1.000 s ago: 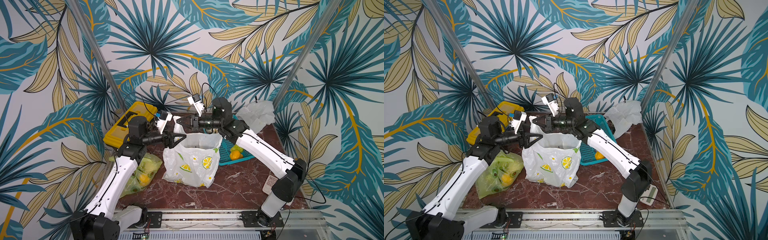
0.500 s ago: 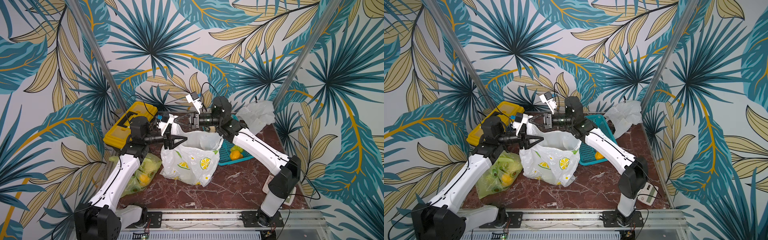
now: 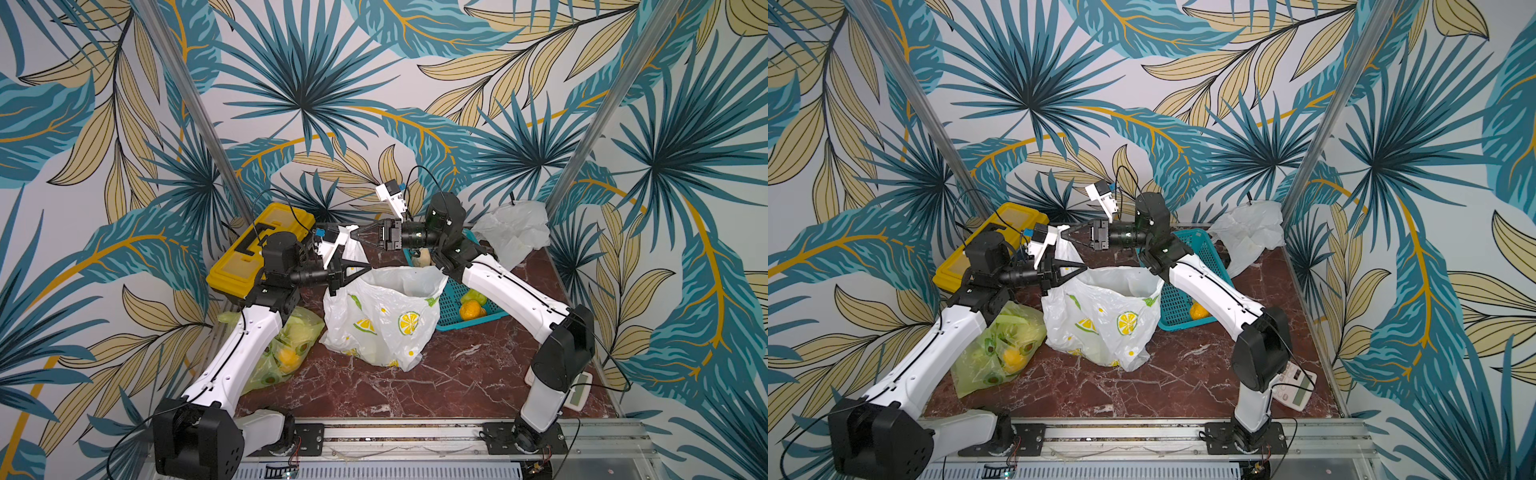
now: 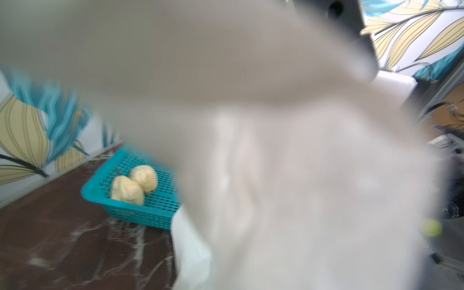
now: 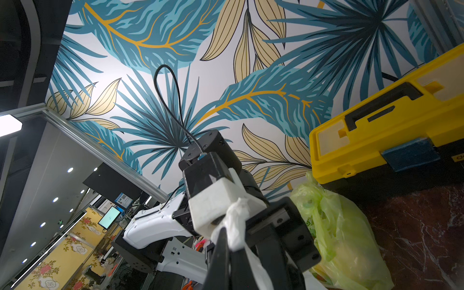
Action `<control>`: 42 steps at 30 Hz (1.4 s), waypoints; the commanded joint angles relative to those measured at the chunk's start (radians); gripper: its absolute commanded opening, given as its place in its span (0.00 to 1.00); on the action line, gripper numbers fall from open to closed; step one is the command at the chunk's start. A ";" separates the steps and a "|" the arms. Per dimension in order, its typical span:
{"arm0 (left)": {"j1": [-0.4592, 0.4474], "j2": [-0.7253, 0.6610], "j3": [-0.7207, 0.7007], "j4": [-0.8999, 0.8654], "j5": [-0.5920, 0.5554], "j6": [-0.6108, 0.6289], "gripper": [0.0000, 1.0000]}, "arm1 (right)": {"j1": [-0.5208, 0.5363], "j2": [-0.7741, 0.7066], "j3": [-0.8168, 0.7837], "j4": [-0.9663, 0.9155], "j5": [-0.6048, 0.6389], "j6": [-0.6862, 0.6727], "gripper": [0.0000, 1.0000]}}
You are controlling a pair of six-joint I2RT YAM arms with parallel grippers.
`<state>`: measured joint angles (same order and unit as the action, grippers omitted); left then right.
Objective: Place the pears into plastic bags & tie knots
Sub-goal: Tie the plastic bag at the center of the board.
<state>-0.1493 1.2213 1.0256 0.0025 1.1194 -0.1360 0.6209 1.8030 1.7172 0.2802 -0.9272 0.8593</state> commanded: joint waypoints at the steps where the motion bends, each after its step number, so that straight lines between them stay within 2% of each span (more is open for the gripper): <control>1: 0.037 0.027 0.000 0.004 -0.121 -0.103 0.00 | -0.038 -0.077 -0.024 -0.101 0.097 -0.083 0.28; 4: 0.047 0.027 -0.008 0.004 -0.237 -0.184 0.00 | -0.070 -0.193 -0.053 -0.358 0.259 -0.273 0.44; 6: 0.048 0.024 -0.014 0.002 -0.303 -0.230 0.00 | -0.086 -0.287 -0.109 -0.475 0.365 -0.365 0.49; 8: 0.047 0.020 -0.017 0.002 -0.337 -0.268 0.00 | -0.098 -0.381 -0.195 -0.565 0.475 -0.416 0.53; 12: 0.047 0.011 -0.026 0.002 -0.351 -0.296 0.00 | -0.148 -0.536 -0.429 -0.619 0.692 -0.448 0.63; 15: 0.046 0.007 -0.027 0.002 -0.337 -0.308 0.00 | -0.167 -0.597 -0.565 -0.597 0.746 -0.455 0.80; 17: 0.046 0.007 -0.026 0.002 -0.326 -0.319 0.00 | -0.168 -0.593 -0.610 -0.553 0.717 -0.453 0.92; 19: 0.046 0.002 -0.027 0.002 -0.318 -0.326 0.00 | -0.167 -0.560 -0.626 -0.509 0.693 -0.445 0.96; 28: 0.045 -0.049 -0.055 0.001 -0.315 -0.339 0.00 | -0.170 -0.324 -0.674 -0.019 0.647 -0.397 0.95; 35: 0.045 -0.086 -0.080 0.001 -0.308 -0.348 0.00 | -0.179 -0.097 -0.680 0.437 0.581 -0.248 0.84; 39: 0.046 -0.114 -0.099 0.001 -0.333 -0.341 0.00 | -0.181 -0.035 -0.652 0.543 0.515 -0.188 0.67; 42: 0.049 -0.129 -0.108 -0.002 -0.356 -0.341 0.00 | -0.181 -0.023 -0.656 0.550 0.503 -0.176 0.38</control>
<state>-0.1101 1.1202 0.9241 -0.0074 0.7879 -0.4805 0.4412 1.7775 1.0592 0.6991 -0.3790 0.6422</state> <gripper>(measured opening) 0.045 0.451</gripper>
